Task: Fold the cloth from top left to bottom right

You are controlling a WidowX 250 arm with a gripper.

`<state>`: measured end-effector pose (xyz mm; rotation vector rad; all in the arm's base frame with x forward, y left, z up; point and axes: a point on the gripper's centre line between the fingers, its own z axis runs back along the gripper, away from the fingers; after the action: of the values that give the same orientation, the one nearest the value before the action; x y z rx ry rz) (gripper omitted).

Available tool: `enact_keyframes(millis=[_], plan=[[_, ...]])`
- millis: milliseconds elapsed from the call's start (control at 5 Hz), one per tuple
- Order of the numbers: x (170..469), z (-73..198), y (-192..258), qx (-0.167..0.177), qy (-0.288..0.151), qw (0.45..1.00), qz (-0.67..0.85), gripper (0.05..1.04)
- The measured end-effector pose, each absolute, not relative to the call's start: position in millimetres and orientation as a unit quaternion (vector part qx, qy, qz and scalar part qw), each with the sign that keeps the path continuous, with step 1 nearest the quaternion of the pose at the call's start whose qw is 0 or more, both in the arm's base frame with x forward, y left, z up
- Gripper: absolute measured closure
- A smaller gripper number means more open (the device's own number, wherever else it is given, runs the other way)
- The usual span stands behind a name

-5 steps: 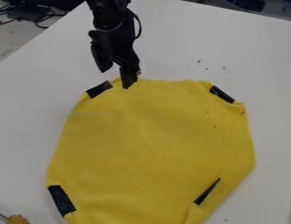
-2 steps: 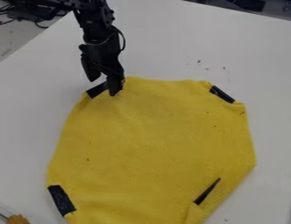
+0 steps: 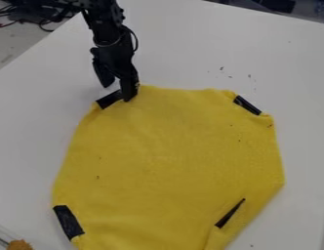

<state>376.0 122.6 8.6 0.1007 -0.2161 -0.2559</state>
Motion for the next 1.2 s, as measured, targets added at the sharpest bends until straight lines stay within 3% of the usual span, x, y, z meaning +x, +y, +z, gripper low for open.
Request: enact_keyframes(millis=[600,800,1000,1200], plan=[[373.1,7.2,122.7,0.051,-0.099,0.986,-0.123,0.863],[372.3,9.7,122.5,0.063,-0.095,0.985,-0.129,0.990],[368.4,27.0,122.8,0.086,-0.073,0.984,-0.139,1.024],[381.4,71.5,112.5,0.132,-0.080,0.972,-0.175,1.025]])
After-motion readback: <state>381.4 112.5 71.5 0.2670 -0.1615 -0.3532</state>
